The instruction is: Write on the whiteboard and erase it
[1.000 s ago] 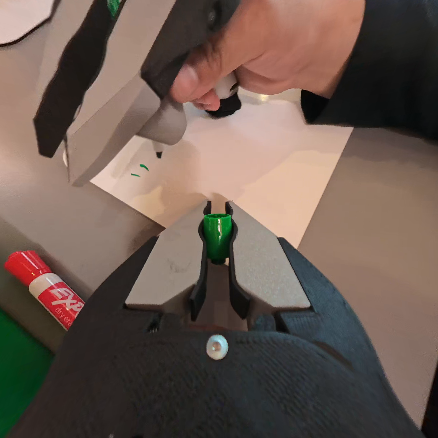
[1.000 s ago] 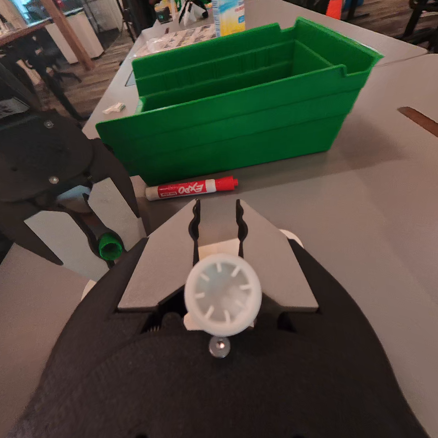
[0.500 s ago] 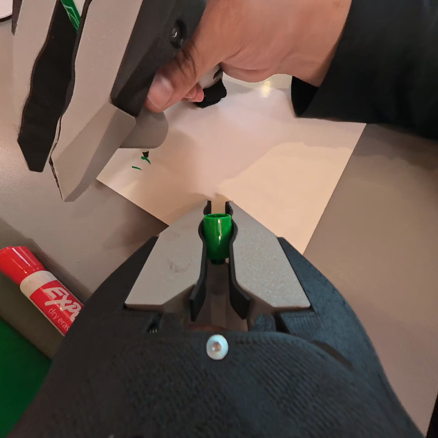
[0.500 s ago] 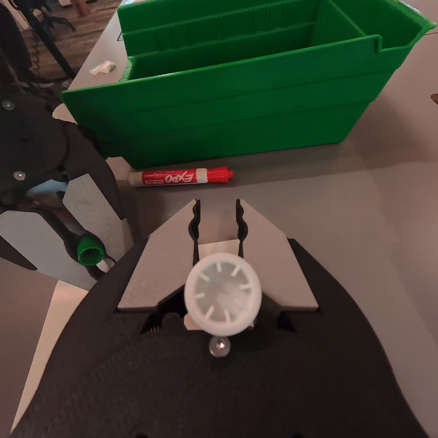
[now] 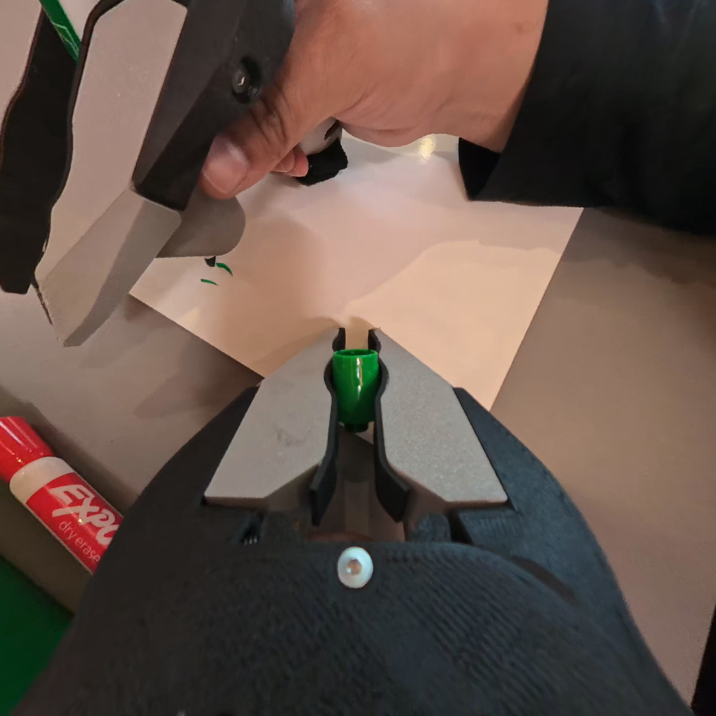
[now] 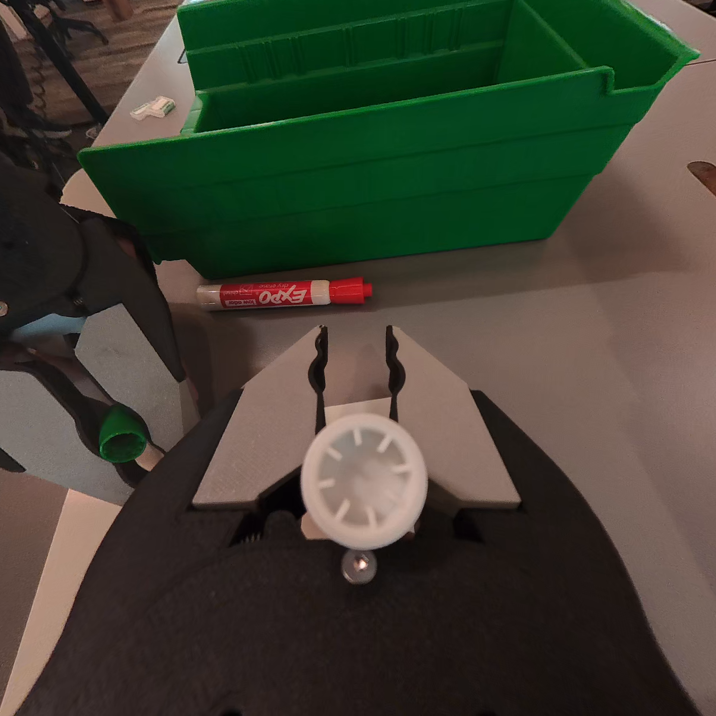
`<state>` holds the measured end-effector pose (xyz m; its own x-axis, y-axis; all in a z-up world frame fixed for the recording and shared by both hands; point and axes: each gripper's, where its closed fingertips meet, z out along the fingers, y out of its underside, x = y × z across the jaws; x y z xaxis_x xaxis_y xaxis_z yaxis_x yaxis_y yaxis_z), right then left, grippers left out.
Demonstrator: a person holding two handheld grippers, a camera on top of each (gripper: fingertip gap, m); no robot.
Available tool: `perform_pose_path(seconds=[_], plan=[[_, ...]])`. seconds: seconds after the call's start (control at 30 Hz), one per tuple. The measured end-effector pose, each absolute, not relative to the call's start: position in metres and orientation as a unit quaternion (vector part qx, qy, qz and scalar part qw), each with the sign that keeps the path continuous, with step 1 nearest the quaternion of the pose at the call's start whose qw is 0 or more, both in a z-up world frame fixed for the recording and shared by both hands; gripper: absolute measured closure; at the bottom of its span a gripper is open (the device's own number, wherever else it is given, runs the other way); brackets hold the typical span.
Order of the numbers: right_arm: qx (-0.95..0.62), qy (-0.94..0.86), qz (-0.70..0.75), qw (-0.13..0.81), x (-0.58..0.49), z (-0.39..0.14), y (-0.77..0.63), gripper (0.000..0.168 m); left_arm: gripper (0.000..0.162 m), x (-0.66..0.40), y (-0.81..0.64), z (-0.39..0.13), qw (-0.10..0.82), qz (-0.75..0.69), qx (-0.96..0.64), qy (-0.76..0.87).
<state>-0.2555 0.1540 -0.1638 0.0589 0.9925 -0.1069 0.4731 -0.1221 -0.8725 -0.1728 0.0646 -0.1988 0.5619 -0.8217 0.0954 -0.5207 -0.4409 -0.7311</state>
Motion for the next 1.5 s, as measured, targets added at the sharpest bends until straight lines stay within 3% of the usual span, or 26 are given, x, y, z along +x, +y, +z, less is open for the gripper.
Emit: perform_pose_path(seconds=[1.5], plan=[[-0.654,-0.575,0.392,0.297,-0.231,-0.172,0.136,0.141,0.153,-0.173,0.066,-0.199,0.338,-0.224,-0.817,0.41]])
